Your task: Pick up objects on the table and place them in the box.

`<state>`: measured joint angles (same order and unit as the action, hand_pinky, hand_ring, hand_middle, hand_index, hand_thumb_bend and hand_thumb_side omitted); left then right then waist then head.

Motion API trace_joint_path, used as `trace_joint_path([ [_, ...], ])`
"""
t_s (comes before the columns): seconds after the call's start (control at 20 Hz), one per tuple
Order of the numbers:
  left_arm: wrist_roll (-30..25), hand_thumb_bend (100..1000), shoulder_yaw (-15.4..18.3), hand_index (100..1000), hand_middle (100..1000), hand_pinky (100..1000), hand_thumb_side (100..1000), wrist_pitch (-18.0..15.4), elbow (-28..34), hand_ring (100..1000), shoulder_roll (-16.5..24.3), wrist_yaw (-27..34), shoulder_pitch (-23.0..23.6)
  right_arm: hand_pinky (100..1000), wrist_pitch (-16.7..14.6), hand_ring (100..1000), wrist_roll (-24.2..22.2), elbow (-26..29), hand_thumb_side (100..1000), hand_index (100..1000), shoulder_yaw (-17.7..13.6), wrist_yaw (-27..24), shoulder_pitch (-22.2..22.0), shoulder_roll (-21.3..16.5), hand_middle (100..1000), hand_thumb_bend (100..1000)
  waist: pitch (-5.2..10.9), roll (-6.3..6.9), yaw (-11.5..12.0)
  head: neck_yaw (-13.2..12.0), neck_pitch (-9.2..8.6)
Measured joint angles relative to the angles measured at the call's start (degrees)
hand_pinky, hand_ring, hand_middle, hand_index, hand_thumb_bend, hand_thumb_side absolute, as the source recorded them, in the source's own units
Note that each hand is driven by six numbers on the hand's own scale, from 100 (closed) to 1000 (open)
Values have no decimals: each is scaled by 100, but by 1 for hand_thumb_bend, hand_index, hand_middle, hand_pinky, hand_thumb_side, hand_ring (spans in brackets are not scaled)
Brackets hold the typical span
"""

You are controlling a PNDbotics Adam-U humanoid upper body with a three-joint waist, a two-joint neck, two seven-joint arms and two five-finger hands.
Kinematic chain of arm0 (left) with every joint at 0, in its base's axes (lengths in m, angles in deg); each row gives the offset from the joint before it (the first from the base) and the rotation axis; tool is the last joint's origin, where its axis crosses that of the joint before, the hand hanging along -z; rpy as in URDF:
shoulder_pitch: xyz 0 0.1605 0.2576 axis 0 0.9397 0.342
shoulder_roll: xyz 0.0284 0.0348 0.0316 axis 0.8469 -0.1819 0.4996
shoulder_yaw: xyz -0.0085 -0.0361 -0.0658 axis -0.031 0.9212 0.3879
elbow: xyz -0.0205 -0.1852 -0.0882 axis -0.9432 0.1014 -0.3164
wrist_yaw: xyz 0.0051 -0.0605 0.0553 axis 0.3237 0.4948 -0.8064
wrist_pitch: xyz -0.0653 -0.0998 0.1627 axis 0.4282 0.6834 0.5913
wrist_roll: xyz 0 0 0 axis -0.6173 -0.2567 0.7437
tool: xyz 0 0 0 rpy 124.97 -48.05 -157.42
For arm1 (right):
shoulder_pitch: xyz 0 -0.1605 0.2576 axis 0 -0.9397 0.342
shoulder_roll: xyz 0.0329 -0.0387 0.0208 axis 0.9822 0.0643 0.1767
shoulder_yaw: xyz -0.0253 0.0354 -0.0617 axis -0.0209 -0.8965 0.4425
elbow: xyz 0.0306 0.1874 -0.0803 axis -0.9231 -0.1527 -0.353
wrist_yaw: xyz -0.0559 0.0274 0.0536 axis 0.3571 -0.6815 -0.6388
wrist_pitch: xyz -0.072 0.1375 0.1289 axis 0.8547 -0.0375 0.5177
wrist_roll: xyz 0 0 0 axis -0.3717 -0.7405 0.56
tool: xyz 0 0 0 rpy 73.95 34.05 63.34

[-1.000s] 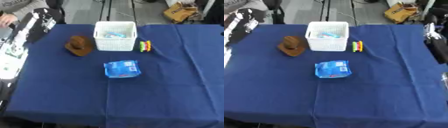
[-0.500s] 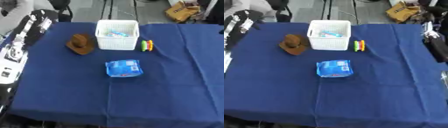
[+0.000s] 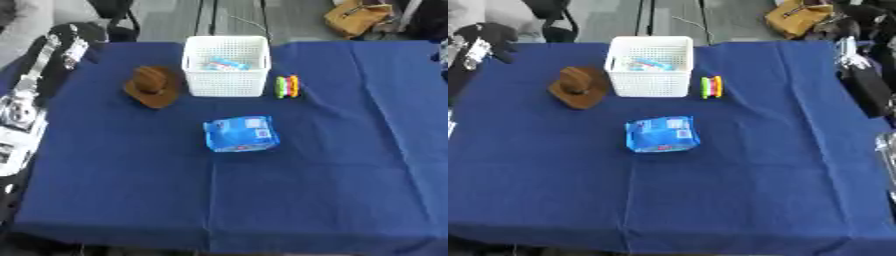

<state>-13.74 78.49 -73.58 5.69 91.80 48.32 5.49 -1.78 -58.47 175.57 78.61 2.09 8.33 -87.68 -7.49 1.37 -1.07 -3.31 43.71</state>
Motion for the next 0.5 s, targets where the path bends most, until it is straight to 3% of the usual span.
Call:
trace_joint_path([
  [0.5,-15,483,1,760,657,607,919,-9,1,667,0,20,50,553,-1,681,3,0,704,853,-3,3,30,0,706,100,-5,-6,-7,56,0],
])
